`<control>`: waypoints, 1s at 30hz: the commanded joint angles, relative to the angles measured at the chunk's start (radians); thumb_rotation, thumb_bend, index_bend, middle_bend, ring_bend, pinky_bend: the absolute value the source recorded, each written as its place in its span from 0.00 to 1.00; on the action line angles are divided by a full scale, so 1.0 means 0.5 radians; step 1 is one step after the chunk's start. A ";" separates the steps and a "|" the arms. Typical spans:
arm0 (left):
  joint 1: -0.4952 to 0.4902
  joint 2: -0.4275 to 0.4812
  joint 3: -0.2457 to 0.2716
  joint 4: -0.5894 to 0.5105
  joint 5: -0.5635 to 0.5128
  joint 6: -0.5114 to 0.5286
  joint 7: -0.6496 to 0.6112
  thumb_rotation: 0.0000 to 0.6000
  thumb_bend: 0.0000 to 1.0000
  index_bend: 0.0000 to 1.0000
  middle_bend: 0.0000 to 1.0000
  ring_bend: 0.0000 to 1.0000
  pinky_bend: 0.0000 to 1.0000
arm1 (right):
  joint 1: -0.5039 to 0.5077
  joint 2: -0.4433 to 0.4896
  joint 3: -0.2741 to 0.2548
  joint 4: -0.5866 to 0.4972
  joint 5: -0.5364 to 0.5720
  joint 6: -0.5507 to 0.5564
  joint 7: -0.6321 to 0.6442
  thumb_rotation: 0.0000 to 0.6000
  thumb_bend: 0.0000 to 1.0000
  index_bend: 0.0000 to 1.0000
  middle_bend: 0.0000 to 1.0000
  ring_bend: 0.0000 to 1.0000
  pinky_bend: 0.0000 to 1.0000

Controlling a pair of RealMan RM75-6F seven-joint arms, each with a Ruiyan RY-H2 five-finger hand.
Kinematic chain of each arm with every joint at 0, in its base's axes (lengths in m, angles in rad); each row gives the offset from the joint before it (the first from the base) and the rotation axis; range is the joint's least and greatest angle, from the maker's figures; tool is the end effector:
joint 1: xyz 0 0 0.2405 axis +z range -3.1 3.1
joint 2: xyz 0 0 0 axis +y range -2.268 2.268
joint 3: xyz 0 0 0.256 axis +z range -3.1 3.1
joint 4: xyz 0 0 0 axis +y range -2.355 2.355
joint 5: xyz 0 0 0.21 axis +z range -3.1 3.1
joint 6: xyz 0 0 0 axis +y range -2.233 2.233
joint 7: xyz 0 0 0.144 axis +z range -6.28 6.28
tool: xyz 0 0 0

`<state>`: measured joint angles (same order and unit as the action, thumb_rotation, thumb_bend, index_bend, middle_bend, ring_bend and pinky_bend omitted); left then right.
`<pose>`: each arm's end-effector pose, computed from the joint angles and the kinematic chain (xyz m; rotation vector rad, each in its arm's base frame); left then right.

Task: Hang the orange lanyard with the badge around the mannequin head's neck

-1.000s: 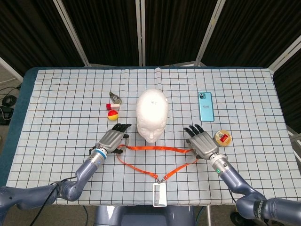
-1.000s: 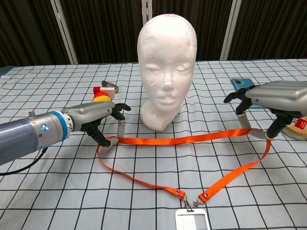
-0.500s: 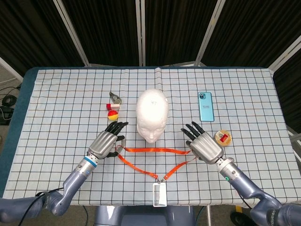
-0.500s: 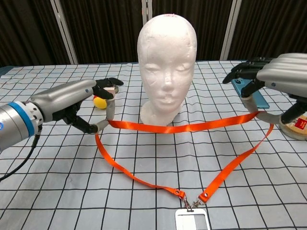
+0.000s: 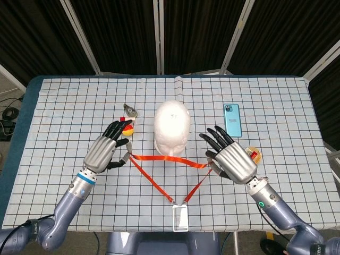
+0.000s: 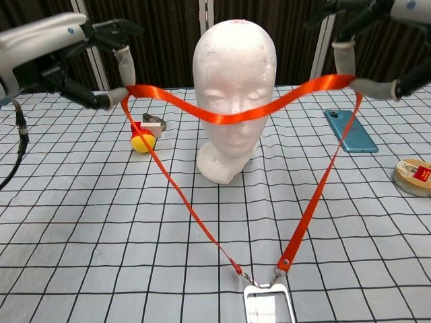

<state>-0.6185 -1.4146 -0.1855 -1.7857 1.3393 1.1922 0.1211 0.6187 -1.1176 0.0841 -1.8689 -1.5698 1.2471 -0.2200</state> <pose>-0.1124 0.2968 0.0439 -1.7268 -1.0558 -1.3752 -0.1246 -0.2809 0.1110 1.9221 -0.5804 1.2261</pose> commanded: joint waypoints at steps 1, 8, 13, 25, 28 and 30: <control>-0.043 0.086 -0.066 -0.054 -0.016 -0.059 -0.041 1.00 0.48 0.72 0.00 0.00 0.00 | 0.018 0.028 0.101 -0.107 0.107 0.007 0.008 1.00 0.48 0.75 0.12 0.00 0.00; -0.154 0.195 -0.218 -0.074 -0.219 -0.207 0.007 1.00 0.48 0.72 0.00 0.00 0.00 | 0.072 -0.006 0.257 -0.189 0.297 -0.018 -0.057 1.00 0.48 0.75 0.13 0.00 0.00; -0.237 0.245 -0.329 -0.062 -0.379 -0.299 -0.004 1.00 0.48 0.72 0.00 0.00 0.00 | 0.101 0.013 0.365 -0.221 0.434 -0.029 -0.068 1.00 0.48 0.75 0.13 0.00 0.00; -0.396 0.258 -0.500 0.068 -0.802 -0.405 0.024 1.00 0.48 0.72 0.00 0.00 0.00 | 0.212 0.061 0.603 -0.130 0.933 -0.163 -0.048 1.00 0.48 0.75 0.13 0.00 0.00; -0.470 0.240 -0.526 0.134 -0.958 -0.457 0.071 1.00 0.48 0.72 0.00 0.00 0.00 | 0.276 0.054 0.668 -0.046 1.128 -0.245 -0.044 1.00 0.48 0.75 0.13 0.00 0.00; -0.518 0.230 -0.532 0.177 -1.074 -0.490 0.115 1.00 0.48 0.72 0.00 0.00 0.00 | 0.316 0.052 0.713 0.010 1.247 -0.294 -0.028 1.00 0.48 0.75 0.13 0.00 0.00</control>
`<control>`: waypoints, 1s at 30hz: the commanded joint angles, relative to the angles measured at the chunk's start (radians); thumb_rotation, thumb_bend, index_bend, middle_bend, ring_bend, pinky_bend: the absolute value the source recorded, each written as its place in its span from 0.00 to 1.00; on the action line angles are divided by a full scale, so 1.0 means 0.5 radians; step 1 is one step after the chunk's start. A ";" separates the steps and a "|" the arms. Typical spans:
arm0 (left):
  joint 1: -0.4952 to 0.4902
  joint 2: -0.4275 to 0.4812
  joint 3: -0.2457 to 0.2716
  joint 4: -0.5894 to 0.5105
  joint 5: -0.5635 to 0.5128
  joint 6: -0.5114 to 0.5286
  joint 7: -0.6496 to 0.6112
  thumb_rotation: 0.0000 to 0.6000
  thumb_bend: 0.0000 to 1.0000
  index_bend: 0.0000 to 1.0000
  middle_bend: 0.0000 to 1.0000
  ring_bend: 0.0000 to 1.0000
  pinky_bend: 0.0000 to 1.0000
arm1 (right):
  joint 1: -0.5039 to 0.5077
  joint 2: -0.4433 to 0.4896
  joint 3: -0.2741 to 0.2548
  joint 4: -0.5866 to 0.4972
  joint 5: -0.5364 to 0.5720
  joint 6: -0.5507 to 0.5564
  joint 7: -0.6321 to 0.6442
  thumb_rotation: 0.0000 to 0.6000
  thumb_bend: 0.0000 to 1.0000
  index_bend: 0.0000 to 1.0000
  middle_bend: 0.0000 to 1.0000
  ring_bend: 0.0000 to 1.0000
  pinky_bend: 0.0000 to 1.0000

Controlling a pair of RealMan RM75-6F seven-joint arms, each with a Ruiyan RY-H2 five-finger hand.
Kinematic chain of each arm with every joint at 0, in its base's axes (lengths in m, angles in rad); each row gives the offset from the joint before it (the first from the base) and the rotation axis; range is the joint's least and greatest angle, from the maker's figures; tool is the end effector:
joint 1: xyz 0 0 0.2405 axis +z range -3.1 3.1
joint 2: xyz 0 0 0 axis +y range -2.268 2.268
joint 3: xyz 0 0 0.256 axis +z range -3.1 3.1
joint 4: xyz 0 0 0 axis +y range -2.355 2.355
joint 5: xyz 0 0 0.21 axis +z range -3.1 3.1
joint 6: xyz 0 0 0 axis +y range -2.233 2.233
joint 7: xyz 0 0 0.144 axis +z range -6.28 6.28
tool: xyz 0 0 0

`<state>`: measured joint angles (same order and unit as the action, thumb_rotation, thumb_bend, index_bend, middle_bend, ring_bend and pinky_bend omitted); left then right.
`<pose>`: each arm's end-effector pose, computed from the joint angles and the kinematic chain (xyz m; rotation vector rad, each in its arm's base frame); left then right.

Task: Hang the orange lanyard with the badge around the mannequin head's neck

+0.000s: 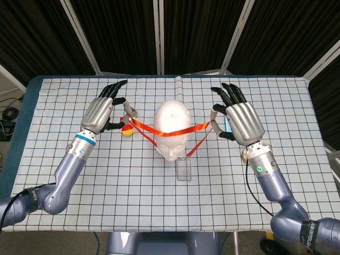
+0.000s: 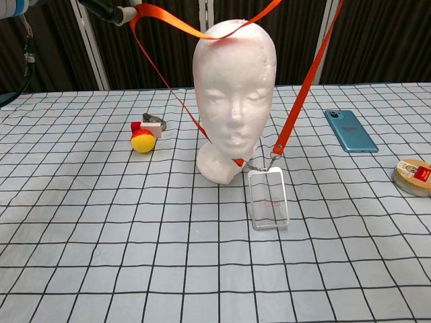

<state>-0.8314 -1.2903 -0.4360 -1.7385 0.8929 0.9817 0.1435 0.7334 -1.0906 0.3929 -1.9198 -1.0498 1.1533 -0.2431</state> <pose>-0.0699 0.3891 0.0963 -1.5770 -1.1658 -1.3377 -0.0798 -0.3554 0.1586 1.5725 -0.8411 1.3158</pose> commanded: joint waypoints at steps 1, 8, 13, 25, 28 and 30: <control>-0.108 -0.024 -0.034 0.097 -0.222 -0.078 0.084 1.00 0.48 0.72 0.00 0.00 0.00 | 0.101 -0.004 0.112 0.136 0.248 -0.123 0.025 1.00 0.48 0.75 0.13 0.00 0.00; -0.224 -0.101 -0.043 0.294 -0.418 -0.139 0.108 1.00 0.48 0.72 0.00 0.00 0.00 | 0.245 -0.051 0.193 0.402 0.565 -0.315 0.072 1.00 0.48 0.75 0.13 0.00 0.00; -0.293 -0.193 -0.010 0.526 -0.495 -0.244 0.084 1.00 0.48 0.67 0.00 0.00 0.00 | 0.350 -0.166 0.133 0.673 0.692 -0.463 0.041 1.00 0.48 0.74 0.13 0.00 0.00; -0.379 -0.391 0.063 0.943 -0.575 -0.466 -0.011 1.00 0.03 0.00 0.00 0.00 0.00 | 0.467 -0.541 -0.063 1.258 0.693 -0.588 -0.028 1.00 0.08 0.08 0.00 0.00 0.00; -0.379 -0.424 0.063 1.017 -0.544 -0.489 -0.063 1.00 0.00 0.00 0.00 0.00 0.00 | 0.472 -0.592 -0.079 1.350 0.656 -0.582 -0.022 1.00 0.08 0.05 0.00 0.00 0.00; -0.372 -0.433 0.066 1.048 -0.513 -0.497 -0.092 1.00 0.00 0.00 0.00 0.00 0.00 | 0.467 -0.604 -0.085 1.384 0.632 -0.571 -0.017 1.00 0.08 0.05 0.00 0.00 0.00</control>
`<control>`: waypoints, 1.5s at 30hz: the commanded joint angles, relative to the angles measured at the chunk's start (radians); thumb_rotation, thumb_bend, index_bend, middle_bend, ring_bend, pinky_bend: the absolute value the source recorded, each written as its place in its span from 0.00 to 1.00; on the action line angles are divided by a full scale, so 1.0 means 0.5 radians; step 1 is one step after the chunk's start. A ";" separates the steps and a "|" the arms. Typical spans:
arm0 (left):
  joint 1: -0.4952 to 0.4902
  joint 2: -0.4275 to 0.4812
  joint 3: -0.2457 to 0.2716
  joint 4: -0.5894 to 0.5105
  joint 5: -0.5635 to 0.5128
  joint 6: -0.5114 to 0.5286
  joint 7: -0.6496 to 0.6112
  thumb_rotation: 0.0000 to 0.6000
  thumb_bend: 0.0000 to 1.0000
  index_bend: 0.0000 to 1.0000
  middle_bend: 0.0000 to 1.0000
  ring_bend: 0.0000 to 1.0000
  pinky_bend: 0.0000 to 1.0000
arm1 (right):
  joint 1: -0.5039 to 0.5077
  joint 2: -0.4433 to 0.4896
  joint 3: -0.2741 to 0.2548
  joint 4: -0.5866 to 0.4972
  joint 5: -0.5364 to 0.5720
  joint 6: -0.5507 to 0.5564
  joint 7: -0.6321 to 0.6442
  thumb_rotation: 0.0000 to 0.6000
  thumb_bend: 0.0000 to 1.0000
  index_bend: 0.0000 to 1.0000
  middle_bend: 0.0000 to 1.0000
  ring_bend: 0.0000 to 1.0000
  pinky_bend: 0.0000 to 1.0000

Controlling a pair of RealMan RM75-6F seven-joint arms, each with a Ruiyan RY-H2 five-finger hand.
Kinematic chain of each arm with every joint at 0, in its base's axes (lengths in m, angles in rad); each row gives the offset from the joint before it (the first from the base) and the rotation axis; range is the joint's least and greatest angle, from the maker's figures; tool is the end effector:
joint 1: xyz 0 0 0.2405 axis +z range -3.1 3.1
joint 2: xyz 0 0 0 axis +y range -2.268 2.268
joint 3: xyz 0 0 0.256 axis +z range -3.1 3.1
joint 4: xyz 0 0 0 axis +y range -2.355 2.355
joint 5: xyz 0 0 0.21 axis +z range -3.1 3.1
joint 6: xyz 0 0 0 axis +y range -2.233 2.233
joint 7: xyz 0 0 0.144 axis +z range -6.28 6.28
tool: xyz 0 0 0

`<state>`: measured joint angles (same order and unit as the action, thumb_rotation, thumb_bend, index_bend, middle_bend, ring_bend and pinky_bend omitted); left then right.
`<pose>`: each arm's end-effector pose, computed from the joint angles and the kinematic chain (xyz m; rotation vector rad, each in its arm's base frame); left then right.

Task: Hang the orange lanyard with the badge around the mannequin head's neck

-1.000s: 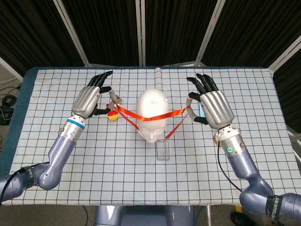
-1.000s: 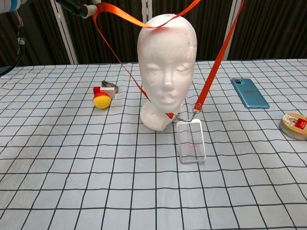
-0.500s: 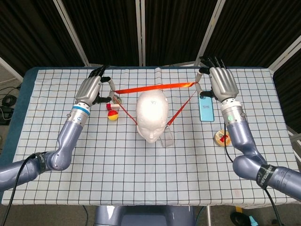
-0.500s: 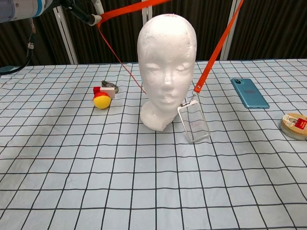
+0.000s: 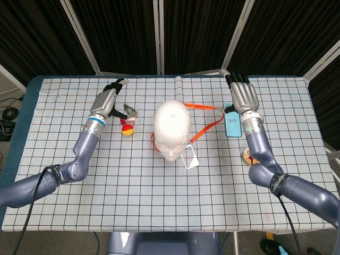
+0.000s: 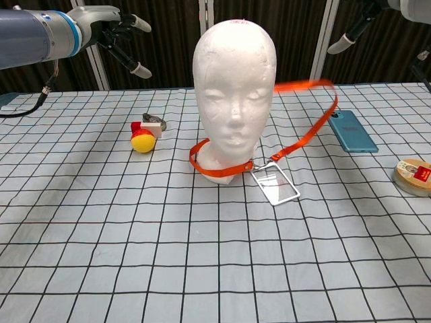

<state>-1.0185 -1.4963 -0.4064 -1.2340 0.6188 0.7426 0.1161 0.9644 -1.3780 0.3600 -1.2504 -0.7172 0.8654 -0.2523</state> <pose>-0.1009 0.4676 0.0459 -1.4617 -1.3525 -1.1140 -0.1333 -0.4724 0.1072 1.4476 -0.9927 1.0008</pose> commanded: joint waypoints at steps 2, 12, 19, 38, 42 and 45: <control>0.013 -0.021 0.010 0.054 0.069 -0.017 -0.062 1.00 0.00 0.00 0.00 0.00 0.00 | -0.006 -0.027 -0.019 0.056 -0.046 0.016 0.013 1.00 0.08 0.05 0.00 0.00 0.00; 0.264 0.248 0.136 -0.267 0.477 0.256 -0.102 1.00 0.00 0.00 0.00 0.00 0.00 | -0.251 0.293 -0.112 -0.335 -0.308 0.212 0.058 1.00 0.51 0.07 0.00 0.00 0.00; 0.584 0.588 0.343 -0.763 0.686 0.642 0.084 1.00 0.00 0.00 0.00 0.00 0.00 | -0.516 0.583 -0.293 -0.703 -0.634 0.365 0.119 1.00 0.79 0.10 0.00 0.00 0.00; 1.400 0.944 0.831 -1.470 1.199 1.520 0.308 1.00 0.00 0.00 0.00 0.00 0.00 | -0.798 0.431 -0.717 -0.752 -1.462 0.433 0.365 1.00 1.00 0.21 0.15 0.06 0.08; 1.440 0.936 0.827 -1.411 1.265 1.525 0.243 1.00 0.00 0.00 0.00 0.00 0.00 | -0.741 0.289 -0.713 -0.701 -1.485 0.326 0.334 1.00 1.00 0.22 0.15 0.07 0.12; 1.448 0.917 0.812 -1.368 1.257 1.496 0.221 1.00 0.00 0.00 0.00 0.00 0.00 | -0.667 0.190 -0.689 -0.672 -1.454 0.195 0.295 1.00 1.00 0.22 0.15 0.07 0.13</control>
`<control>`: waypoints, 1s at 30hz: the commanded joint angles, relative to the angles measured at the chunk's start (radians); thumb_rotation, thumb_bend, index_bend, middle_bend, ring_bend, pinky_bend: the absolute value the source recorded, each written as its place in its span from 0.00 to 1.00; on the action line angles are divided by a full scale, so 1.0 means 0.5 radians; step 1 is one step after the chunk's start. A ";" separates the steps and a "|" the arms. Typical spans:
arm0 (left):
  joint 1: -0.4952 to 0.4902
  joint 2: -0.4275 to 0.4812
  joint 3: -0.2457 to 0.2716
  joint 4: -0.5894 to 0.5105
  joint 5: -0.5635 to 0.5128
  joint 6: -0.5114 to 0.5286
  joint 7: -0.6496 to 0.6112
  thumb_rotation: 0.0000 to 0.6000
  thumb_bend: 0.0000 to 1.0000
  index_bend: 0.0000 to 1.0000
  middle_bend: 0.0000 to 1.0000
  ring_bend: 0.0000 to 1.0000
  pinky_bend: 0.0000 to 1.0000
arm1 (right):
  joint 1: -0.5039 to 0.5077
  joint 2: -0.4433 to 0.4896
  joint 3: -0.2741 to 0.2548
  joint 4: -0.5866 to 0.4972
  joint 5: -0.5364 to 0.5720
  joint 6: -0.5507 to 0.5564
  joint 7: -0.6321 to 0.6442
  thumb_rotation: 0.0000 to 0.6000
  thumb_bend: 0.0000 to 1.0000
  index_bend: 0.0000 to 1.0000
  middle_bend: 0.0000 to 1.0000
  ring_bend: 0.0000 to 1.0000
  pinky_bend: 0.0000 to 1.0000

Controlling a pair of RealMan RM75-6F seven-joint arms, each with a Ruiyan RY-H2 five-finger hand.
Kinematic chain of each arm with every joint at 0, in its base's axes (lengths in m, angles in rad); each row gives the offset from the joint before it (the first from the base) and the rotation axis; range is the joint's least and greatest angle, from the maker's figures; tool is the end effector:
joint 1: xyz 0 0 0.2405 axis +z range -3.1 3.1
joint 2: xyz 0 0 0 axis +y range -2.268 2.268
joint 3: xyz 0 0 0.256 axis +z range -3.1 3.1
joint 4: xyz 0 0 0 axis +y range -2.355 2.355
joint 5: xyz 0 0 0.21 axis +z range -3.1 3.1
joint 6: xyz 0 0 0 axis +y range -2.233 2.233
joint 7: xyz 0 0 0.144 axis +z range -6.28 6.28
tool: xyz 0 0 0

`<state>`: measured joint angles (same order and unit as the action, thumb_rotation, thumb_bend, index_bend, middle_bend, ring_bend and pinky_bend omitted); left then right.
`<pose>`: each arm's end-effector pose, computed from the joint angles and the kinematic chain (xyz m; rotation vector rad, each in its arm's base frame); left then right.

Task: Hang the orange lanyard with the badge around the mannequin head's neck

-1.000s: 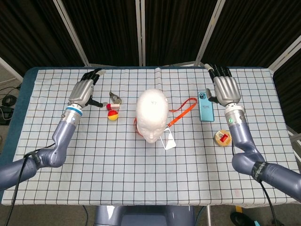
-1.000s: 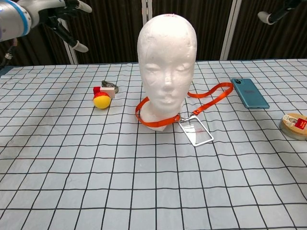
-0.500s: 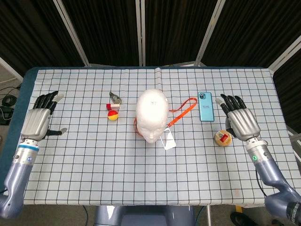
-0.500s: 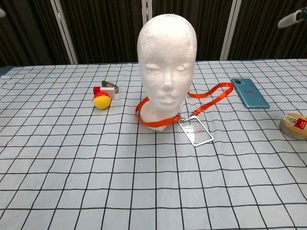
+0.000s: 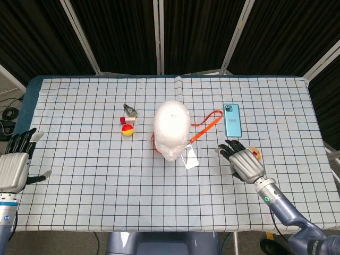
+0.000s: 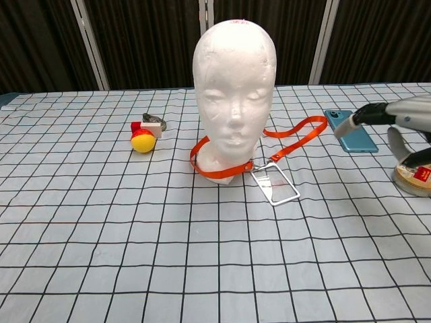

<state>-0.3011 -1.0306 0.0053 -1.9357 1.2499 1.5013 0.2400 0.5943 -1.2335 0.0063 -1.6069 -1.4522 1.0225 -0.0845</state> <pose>-0.2492 0.2189 0.1628 -1.3734 -0.9320 -0.8755 -0.2122 -0.2928 0.0580 1.9882 -0.8869 0.8787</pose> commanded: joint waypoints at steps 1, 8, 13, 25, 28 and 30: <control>0.011 -0.016 -0.019 0.050 -0.009 -0.044 -0.035 1.00 0.00 0.00 0.00 0.00 0.00 | 0.109 -0.148 0.032 0.058 0.039 -0.181 -0.065 1.00 1.00 0.22 0.15 0.08 0.14; 0.020 -0.020 -0.060 0.103 -0.025 -0.098 -0.064 1.00 0.00 0.00 0.00 0.00 0.00 | 0.214 -0.364 0.093 0.164 0.170 -0.350 -0.173 1.00 1.00 0.22 0.16 0.08 0.15; 0.016 -0.015 -0.090 0.145 -0.053 -0.147 -0.105 1.00 0.00 0.00 0.00 0.00 0.00 | 0.231 -0.461 0.085 0.217 0.211 -0.391 -0.224 1.00 1.00 0.22 0.17 0.10 0.16; 0.025 -0.010 -0.134 0.181 -0.043 -0.224 -0.150 1.00 0.00 0.00 0.00 0.00 0.00 | 0.250 -0.578 0.059 0.352 0.315 -0.494 -0.251 1.00 1.00 0.21 0.18 0.11 0.18; 0.026 -0.012 -0.140 0.183 -0.040 -0.238 -0.154 1.00 0.00 0.00 0.00 0.00 0.00 | 0.251 -0.568 0.040 0.341 0.293 -0.494 -0.271 1.00 1.00 0.21 0.19 0.12 0.19; 0.028 -0.014 -0.144 0.186 -0.038 -0.244 -0.152 1.00 0.00 0.00 0.00 0.00 0.00 | 0.245 -0.552 0.026 0.305 0.283 -0.494 -0.264 1.00 1.00 0.21 0.19 0.12 0.19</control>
<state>-0.2872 -1.0376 -0.0664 -1.8427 1.2309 1.3797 0.1639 0.7184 -1.5150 0.0240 -1.4443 -1.3069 0.7755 -0.2179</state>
